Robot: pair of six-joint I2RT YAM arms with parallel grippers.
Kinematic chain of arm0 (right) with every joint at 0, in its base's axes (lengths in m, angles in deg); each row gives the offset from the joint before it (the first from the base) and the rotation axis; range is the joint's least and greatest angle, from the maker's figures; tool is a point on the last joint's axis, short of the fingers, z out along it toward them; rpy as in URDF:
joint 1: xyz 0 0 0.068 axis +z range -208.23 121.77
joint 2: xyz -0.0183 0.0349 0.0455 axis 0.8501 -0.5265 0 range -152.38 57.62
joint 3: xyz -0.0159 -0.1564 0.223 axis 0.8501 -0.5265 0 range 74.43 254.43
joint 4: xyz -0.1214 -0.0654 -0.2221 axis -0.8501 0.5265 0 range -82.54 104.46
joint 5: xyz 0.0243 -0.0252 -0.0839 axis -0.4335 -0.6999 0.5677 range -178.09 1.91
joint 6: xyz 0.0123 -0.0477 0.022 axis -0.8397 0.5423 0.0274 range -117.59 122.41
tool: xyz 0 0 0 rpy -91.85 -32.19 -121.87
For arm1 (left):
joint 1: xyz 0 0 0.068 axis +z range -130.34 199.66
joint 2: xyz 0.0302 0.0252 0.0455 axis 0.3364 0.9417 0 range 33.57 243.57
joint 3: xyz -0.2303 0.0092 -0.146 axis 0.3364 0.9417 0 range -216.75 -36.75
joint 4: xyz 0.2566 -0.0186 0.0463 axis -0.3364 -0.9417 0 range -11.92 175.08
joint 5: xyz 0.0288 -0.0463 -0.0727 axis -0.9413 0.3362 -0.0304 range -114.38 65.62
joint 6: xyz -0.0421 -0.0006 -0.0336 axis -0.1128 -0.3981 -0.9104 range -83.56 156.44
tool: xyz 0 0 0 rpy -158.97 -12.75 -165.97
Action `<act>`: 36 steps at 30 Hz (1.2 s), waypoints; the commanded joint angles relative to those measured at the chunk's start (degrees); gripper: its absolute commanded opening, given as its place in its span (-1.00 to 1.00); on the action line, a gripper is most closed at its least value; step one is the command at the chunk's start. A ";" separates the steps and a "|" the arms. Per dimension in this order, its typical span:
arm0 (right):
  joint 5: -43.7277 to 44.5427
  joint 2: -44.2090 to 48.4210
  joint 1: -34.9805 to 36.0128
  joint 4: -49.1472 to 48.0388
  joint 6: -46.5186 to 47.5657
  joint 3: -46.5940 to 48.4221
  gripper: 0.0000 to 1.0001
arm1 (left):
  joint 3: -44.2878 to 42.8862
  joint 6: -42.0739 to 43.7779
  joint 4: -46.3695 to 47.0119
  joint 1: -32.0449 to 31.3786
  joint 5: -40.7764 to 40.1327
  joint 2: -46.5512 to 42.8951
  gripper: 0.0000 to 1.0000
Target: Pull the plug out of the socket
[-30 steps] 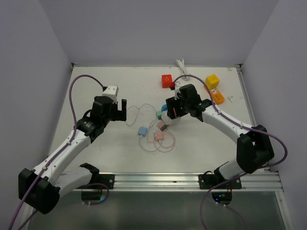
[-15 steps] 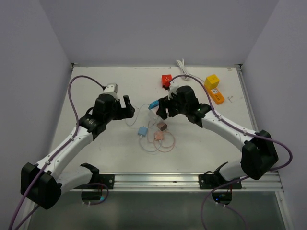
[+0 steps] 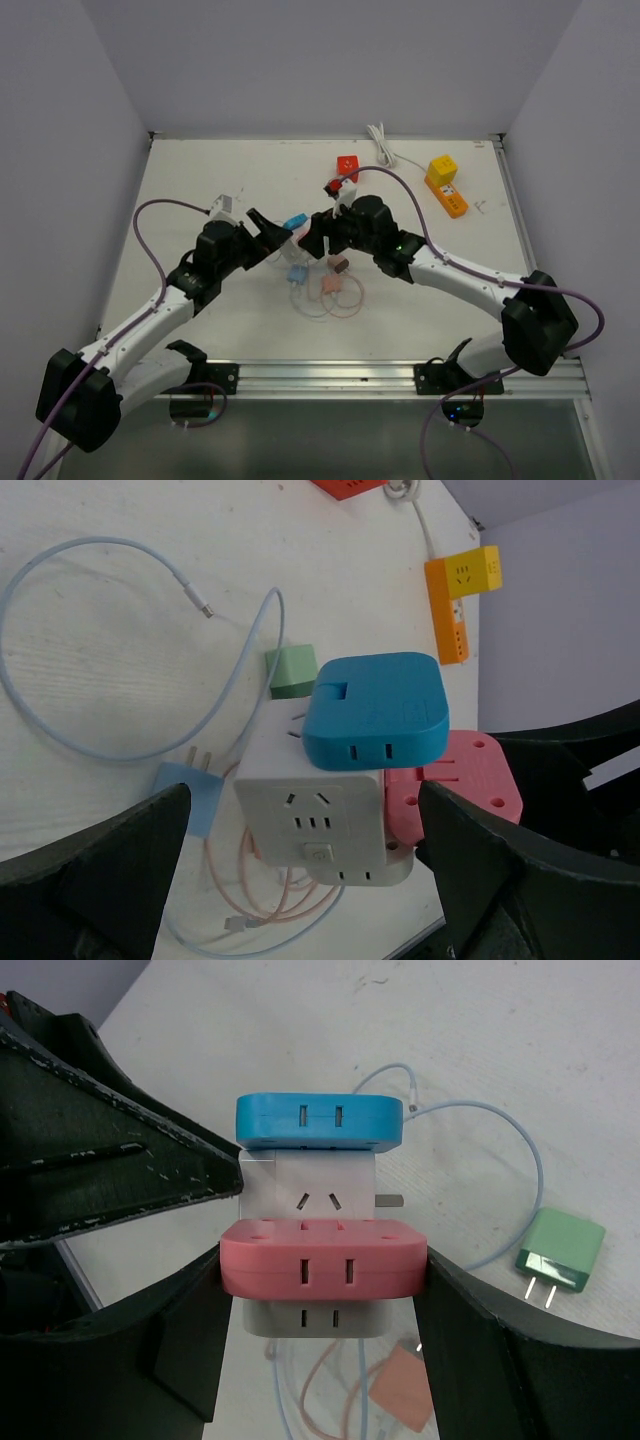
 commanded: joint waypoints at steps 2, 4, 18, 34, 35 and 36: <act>1.71 -0.14 1.45 -10.21 -3.36 1.16 -1.00 | -0.23 -3.93 7.45 -1.82 -0.57 -0.17 0.99; 1.71 -0.40 1.63 -10.74 -3.98 1.42 -1.00 | -0.05 -4.19 7.80 -2.08 -1.62 -0.17 0.98; 2.59 -0.66 2.25 -13.64 -6.44 1.07 -1.00 | 2.94 -6.30 8.51 -2.17 -6.55 -0.44 0.86; 1.70 -2.25 3.21 -13.12 -7.23 2.12 -1.00 | 3.99 -5.86 12.90 -2.17 -6.64 0.88 -0.02; 1.79 -2.16 3.21 -12.94 -7.23 2.12 -1.00 | 4.25 -5.60 12.73 -2.17 -6.72 0.79 -0.13; 1.97 -2.07 3.21 -12.85 -7.23 2.12 -1.00 | 4.43 -5.51 12.64 -2.17 -7.16 0.53 -0.21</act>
